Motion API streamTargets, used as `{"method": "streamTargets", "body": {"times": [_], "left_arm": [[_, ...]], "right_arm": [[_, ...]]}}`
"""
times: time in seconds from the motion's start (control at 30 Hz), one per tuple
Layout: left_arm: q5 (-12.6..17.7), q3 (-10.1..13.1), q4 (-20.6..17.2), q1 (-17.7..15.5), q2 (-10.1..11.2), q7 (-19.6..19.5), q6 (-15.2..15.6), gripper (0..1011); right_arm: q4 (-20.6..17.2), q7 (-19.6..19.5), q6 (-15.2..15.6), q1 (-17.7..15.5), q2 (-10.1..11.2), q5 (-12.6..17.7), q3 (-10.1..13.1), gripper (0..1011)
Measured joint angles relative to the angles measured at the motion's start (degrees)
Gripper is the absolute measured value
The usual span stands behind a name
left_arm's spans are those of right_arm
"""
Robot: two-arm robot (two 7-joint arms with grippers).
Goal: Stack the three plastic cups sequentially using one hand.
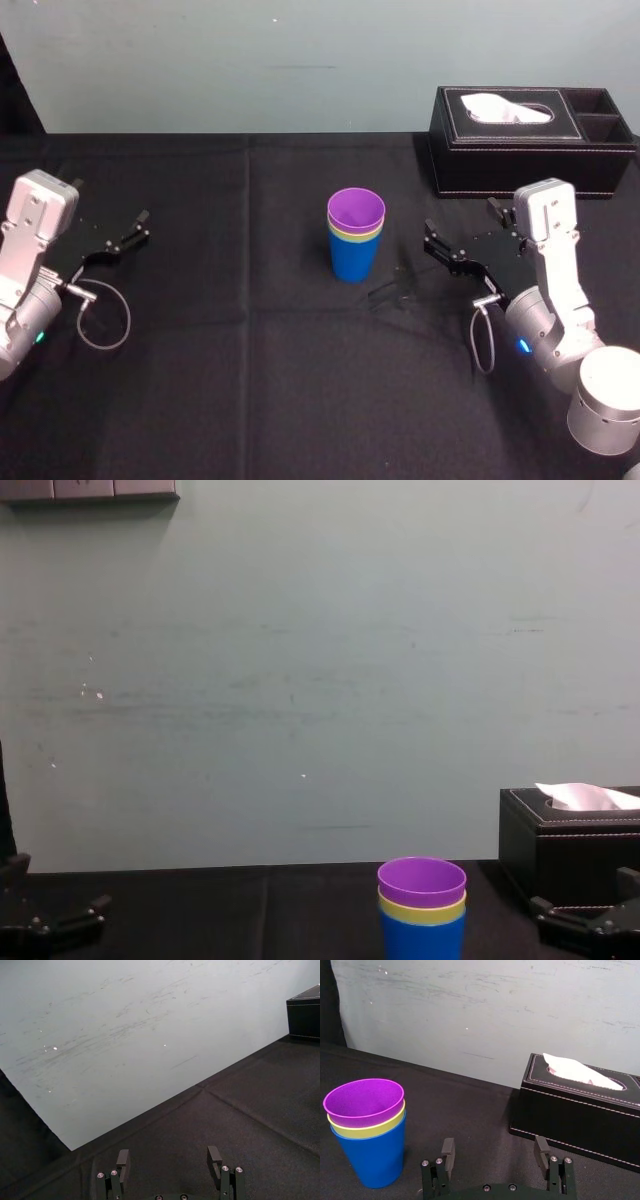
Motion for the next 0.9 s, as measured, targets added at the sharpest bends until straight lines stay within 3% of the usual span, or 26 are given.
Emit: {"method": "streamTargets", "body": {"times": [0.9], "left_arm": [[0.0, 0.0, 0.0, 0.0, 0.0, 0.0, 0.0, 1011]], "right_arm": [[0.0, -0.01, 0.0, 0.0, 0.0, 0.02, 0.0, 1003]]}}
